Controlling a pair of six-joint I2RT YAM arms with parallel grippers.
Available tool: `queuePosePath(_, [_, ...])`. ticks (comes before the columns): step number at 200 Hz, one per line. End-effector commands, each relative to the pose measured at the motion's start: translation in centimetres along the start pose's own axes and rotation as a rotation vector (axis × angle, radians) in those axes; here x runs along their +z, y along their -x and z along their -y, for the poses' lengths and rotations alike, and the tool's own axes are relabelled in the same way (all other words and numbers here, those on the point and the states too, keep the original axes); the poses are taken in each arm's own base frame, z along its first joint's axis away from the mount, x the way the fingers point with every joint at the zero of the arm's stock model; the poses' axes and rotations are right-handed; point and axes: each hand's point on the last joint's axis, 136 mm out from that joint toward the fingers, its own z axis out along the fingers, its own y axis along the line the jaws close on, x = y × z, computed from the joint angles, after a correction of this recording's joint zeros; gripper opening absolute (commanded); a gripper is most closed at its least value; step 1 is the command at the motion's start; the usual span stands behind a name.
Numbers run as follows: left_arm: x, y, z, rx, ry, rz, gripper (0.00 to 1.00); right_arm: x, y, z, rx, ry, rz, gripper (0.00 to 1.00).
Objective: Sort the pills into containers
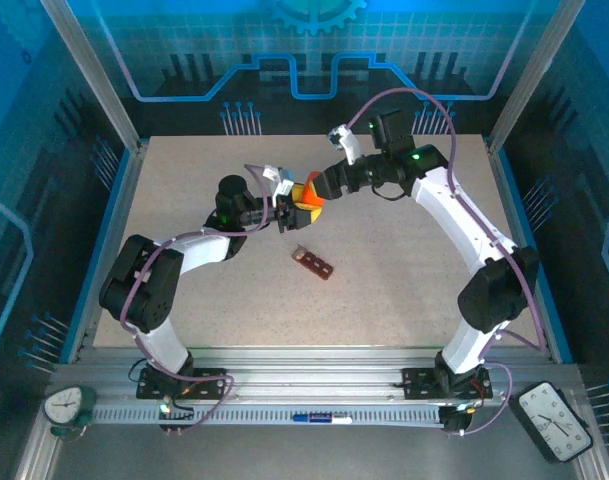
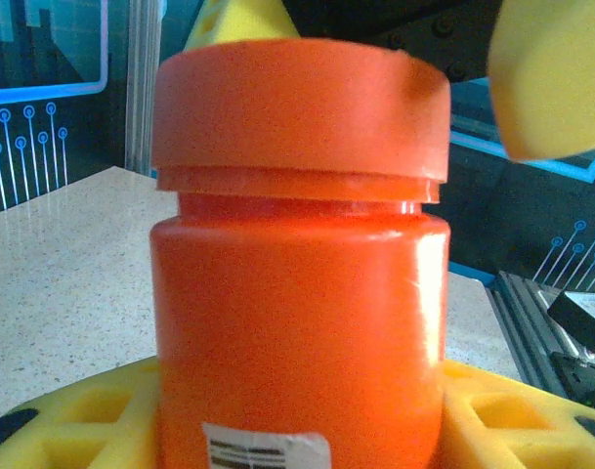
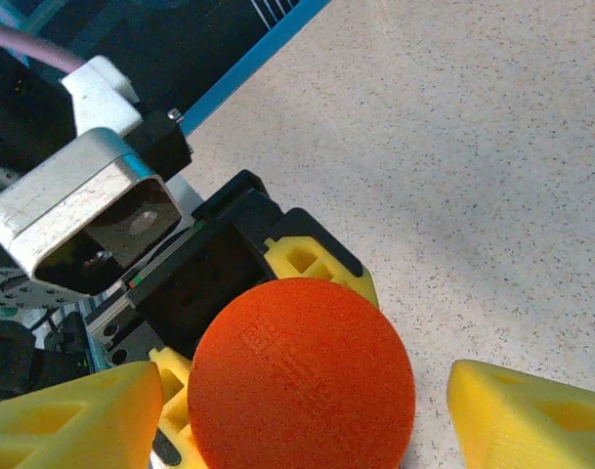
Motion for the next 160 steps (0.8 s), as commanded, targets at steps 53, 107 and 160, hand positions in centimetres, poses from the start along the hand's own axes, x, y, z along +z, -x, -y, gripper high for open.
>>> queuePosePath(53, [-0.1, 2.5, 1.3, 0.071, -0.046, 0.044, 0.00, 0.7, 0.0, -1.2, 0.002, 0.055, -0.025, 0.64])
queuePosePath(107, [-0.1, 2.5, 1.3, 0.073, -0.045, 0.045, 0.00, 1.1, -0.1, -1.1, 0.011, 0.059, -0.035, 0.50])
queuePosePath(160, [0.0, 2.6, 1.1, 0.072, -0.039, 0.047, 0.00, 1.4, -0.5, -1.2, 0.113, 0.041, -0.021, 0.27])
